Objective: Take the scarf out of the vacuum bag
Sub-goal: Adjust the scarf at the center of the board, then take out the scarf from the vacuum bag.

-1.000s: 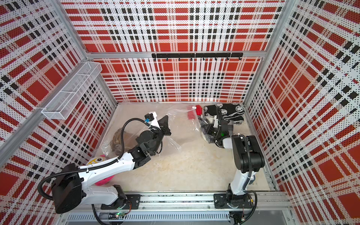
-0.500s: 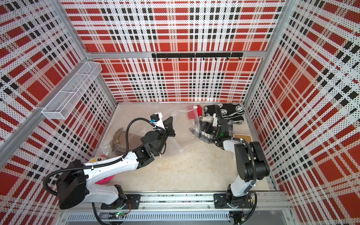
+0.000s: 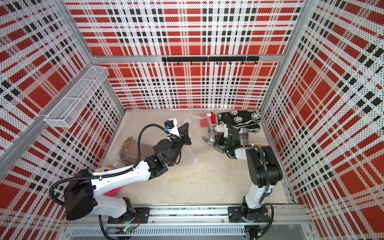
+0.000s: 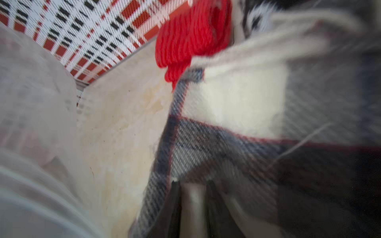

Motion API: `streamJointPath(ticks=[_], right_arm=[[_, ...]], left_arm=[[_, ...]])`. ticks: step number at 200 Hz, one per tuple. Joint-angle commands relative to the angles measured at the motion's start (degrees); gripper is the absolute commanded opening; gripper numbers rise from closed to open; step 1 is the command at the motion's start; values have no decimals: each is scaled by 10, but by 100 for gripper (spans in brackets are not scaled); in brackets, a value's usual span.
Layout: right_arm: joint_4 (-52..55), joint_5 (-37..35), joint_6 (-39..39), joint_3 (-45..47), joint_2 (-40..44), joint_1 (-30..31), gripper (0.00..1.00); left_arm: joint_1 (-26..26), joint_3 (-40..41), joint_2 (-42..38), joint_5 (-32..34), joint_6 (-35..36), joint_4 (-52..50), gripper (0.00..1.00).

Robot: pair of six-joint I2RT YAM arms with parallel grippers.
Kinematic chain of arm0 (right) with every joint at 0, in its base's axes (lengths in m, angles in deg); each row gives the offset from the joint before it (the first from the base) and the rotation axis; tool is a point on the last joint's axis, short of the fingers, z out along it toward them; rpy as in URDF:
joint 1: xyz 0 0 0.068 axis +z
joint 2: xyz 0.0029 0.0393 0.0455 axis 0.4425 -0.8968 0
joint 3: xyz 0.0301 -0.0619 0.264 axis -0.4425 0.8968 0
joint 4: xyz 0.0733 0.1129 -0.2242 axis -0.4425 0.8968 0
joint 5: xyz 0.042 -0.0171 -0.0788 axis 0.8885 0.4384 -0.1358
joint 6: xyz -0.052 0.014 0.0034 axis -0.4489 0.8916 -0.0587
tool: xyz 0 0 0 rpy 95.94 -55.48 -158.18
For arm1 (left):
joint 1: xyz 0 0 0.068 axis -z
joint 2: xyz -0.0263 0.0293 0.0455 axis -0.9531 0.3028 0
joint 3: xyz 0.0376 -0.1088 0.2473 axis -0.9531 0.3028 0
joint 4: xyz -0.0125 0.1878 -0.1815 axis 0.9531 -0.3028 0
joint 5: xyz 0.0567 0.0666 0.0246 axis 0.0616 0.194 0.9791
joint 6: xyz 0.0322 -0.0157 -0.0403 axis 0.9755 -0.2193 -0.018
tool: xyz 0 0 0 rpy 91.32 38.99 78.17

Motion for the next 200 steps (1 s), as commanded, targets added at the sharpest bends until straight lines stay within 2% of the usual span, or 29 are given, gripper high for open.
streamJointPath(ticks=[1,11,37,69,100,116,125,128,130,154,172,200], right_arm=[[6,3,-9,-11,-29,5,25],[1,-1,-9,-7,-28,4,27],[-23,8,-3,17,10,-3,40],[-48,-2,21,67,106,-24,58],[-4,-29,16,98,195,-28,70],[2,-36,12,115,238,-28,81],[0,-42,12,126,261,-26,90],[-1,-43,12,130,268,-27,98],[-1,-45,12,134,273,-27,100],[-34,-62,15,167,307,-29,100],[-81,-35,18,186,303,-35,100],[-66,-31,12,175,291,-27,100]], left_arm=[[14,-31,9,3,19,24,0],[19,-34,12,6,23,23,0],[19,-41,24,10,22,21,0],[17,-21,49,1,-3,26,0],[11,-1,83,-26,-27,35,0],[8,4,99,-30,-36,36,0],[6,8,105,-35,-40,37,0],[6,10,107,-37,-43,38,0],[5,11,108,-38,-44,38,0],[3,22,124,-51,-52,45,0],[3,28,136,-59,-71,56,0],[0,33,146,-67,-75,68,0]])
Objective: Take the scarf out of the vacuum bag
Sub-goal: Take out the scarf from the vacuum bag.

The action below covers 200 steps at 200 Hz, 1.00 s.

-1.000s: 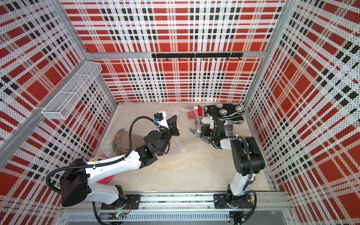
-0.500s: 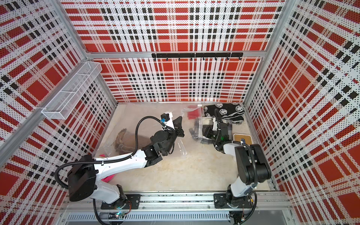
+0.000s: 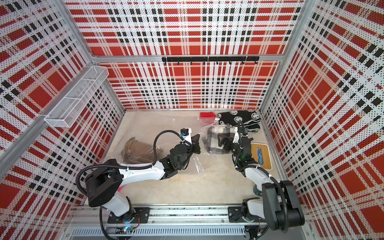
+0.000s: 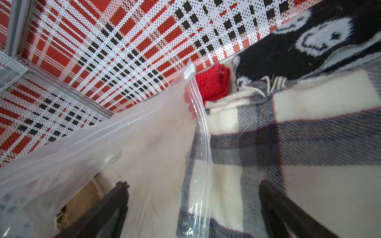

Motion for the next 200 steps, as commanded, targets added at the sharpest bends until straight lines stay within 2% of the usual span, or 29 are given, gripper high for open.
streamJointPath(ticks=[1,41,99,129,163,200], right_arm=[[-21,4,-4,-7,-10,5,100],[-62,37,2,-15,-71,61,100],[-77,17,-20,-85,-200,183,99],[-96,40,-3,-120,-262,211,89],[-111,52,7,-154,-322,227,90],[-129,57,12,-164,-342,229,90]], left_arm=[[-7,8,11,-15,-13,33,0],[-8,10,12,-24,-14,37,0],[-10,13,4,-30,-12,40,0],[-11,5,6,-37,-10,30,0],[-9,5,-4,-42,-9,23,0],[-8,-12,-30,-29,5,-4,0]])
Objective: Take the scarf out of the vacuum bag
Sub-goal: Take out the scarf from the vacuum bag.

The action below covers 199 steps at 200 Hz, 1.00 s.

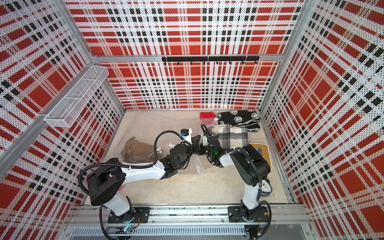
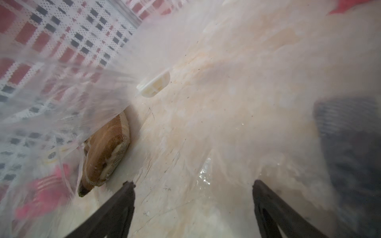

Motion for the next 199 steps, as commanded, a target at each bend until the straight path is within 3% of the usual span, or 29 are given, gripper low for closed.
streamJointPath(ticks=[1,28,58,92,125,164,184,199], right_arm=[[-35,10,5,-12,-10,4,90],[-63,9,-8,22,18,5,89],[-63,36,-61,47,43,5,82],[-68,47,-70,35,24,5,77],[-106,54,-46,18,-10,6,76],[-111,0,-31,26,-4,5,74],[-140,0,-11,40,-4,9,72],[-165,-1,-2,55,-5,12,71]], left_arm=[[0,-21,-33,8,14,-16,0],[-18,-42,-51,22,40,-49,0],[-82,-83,-44,-62,28,-84,0],[-110,-160,15,-78,52,-116,0],[-146,-241,83,-210,35,-132,0],[-142,-370,155,-265,63,-179,0],[-134,-379,161,-333,62,-172,0],[-117,-367,146,-348,73,-174,0]])
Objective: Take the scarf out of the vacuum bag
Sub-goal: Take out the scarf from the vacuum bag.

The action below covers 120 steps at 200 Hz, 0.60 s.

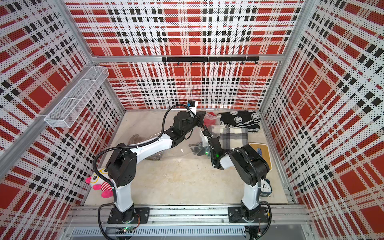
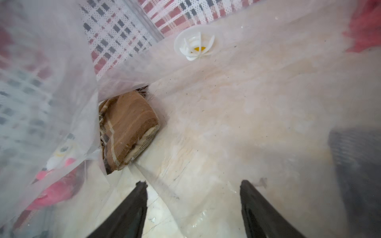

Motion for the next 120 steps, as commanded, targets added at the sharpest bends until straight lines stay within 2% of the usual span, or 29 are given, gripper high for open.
streamJointPath(ticks=[1,33,50,75,120], right_arm=[[-57,-12,22,23,-1,11,71],[-87,-11,28,57,18,12,71],[-90,-12,25,70,32,17,72],[-114,-22,30,101,51,20,75],[-103,-42,12,123,84,29,74]], left_arm=[[26,-8,-17,-81,24,13,0],[76,85,-96,-20,57,18,0],[90,131,-139,4,49,23,0],[90,207,-213,-23,32,51,0],[70,314,-316,9,11,63,0]])
